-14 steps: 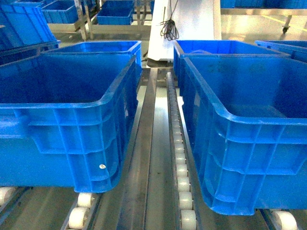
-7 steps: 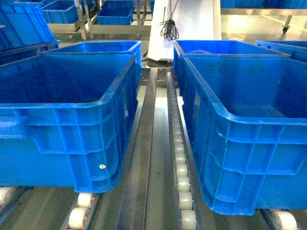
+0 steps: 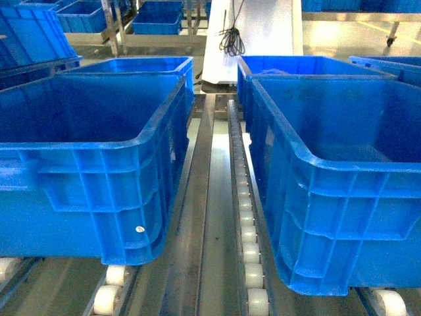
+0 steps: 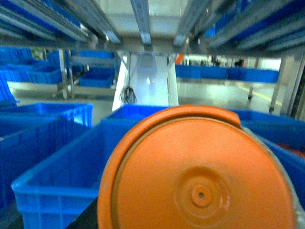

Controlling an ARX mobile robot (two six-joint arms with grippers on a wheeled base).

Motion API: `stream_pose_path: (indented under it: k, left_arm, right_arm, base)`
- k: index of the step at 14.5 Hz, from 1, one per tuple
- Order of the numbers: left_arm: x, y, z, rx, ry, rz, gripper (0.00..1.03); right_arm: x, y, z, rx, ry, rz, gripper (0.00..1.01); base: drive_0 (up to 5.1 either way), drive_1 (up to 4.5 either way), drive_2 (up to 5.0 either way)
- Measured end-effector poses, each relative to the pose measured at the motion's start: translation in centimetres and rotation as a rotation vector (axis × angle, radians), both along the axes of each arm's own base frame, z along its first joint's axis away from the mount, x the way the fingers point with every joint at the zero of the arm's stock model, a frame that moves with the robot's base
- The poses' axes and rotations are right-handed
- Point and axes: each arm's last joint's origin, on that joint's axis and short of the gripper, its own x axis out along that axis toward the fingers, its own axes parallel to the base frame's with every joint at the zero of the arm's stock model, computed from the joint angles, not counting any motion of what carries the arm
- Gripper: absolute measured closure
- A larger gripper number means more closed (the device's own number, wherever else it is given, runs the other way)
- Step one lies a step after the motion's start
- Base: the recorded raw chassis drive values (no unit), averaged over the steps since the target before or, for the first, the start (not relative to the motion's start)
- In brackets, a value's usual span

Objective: Sort blue parts and orange caps into right shelf containers

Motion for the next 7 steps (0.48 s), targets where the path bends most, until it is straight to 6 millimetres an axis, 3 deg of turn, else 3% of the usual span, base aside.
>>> stream_pose_path:
  k: [2,3,5,6,7]
  left_arm:
    - [1.6,0.7,1.0,-0.011,0.012,0.062,0.61]
    - [3.2,1.1,3.0,-0.019,-0.028,0.047,0.61]
    - [8.9,1.6,7.1,-0.009,-0.094,-0.023,0.61]
    - [12.7,1.4,8.1,0.004,-0.054,-0.081,0.61]
    - [16.7,1.1,7.7,0.000,0.056,-0.116,0.61]
  right_arm:
    - [1.2,0.4,0.4,-0.019,-0.007,0.053,0.55]
    - [2.6,0.3,0.8,-0.037,0.014,0.080,0.55]
    - [7.7,0.6,4.0,-0.051,-0.008,0.096,0.55]
    - [11.1,1.1,5.0,-0.051,0.036,0.112,0.55]
    - [14.7,1.5,4.5,-0.042,0.144,0.124,0.55]
  base:
    - [0.0,0.00,0.0]
    - [0.0,0.00,0.0]
    - [0.0,0.00,0.0]
    - [0.0,0.00,0.0]
    - [0.0,0.00,0.0]
